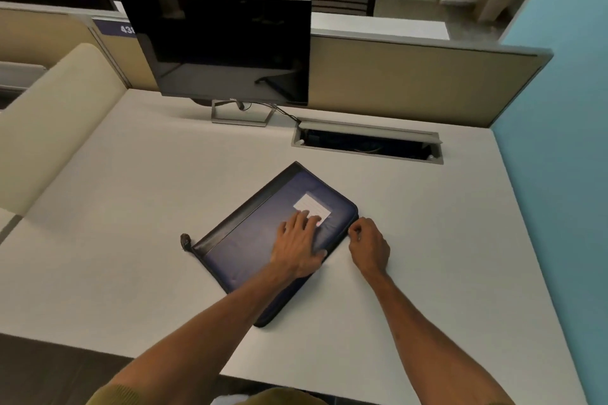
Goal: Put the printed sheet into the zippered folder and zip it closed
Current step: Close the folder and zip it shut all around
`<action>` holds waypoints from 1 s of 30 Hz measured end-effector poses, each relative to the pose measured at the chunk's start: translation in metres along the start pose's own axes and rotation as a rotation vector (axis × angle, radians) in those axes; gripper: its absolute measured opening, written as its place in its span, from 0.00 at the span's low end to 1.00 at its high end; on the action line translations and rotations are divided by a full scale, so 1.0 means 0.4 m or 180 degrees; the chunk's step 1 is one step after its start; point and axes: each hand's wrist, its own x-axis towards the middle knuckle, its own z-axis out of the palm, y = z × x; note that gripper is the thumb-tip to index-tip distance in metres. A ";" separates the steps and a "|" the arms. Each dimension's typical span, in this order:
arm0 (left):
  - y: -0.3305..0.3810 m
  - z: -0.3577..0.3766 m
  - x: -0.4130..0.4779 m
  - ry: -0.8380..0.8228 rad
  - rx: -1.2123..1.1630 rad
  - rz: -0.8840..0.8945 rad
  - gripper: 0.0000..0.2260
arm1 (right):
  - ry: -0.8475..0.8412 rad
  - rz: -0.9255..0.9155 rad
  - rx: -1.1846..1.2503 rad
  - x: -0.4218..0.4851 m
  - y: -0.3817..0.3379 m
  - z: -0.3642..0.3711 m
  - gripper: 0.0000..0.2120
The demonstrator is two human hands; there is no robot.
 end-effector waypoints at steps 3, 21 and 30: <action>0.038 0.018 0.083 -0.0288 0.0393 0.0014 0.43 | -0.0014 0.0044 0.0038 0.005 0.006 0.005 0.06; -0.003 0.130 0.172 -0.0275 0.0874 0.0723 0.43 | 0.0146 -0.0130 0.0243 0.155 0.053 -0.004 0.09; -0.005 0.107 0.195 -0.0407 0.0896 0.0641 0.43 | -0.0690 -0.0792 0.0074 0.285 0.048 -0.026 0.04</action>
